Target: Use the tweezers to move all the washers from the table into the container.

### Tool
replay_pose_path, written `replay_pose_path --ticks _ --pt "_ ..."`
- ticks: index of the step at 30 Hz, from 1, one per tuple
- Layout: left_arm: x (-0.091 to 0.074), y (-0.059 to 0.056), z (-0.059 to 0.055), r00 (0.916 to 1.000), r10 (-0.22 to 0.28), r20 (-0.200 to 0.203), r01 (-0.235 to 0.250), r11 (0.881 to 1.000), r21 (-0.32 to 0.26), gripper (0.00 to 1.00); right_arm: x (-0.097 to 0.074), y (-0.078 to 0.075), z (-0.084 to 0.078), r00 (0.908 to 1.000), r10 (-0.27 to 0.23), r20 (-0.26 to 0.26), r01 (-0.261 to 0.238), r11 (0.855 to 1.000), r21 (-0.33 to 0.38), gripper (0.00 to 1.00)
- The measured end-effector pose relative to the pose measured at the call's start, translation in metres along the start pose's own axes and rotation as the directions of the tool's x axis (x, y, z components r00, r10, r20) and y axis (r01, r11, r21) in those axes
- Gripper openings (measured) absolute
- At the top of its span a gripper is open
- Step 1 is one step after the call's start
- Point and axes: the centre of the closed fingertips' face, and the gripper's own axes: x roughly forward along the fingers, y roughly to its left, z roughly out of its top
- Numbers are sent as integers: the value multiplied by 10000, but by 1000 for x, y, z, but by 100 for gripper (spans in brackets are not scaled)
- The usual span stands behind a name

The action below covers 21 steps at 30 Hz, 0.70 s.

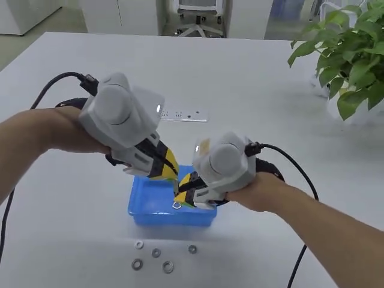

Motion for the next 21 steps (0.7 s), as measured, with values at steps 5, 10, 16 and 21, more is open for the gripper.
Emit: replay_pose_path --ticks 5,10,16,21 --pt "-6 -4 8 10000 37 60 -37 10000 -8 6 -8 2 5 9997 -183 151 183 9998 19 12" --pt "-9 -10 14 10000 35 75 -35 10000 59 6 -14 8 8 9992 -309 252 308 9995 31 12" --pt "-11 -18 19 10000 -43 56 43 9999 118 6 -19 16 8 9985 -446 326 444 9990 84 12" --pt "-10 -23 21 9999 -122 26 121 9997 194 6 -23 23 7 9976 -562 402 555 9983 174 12"
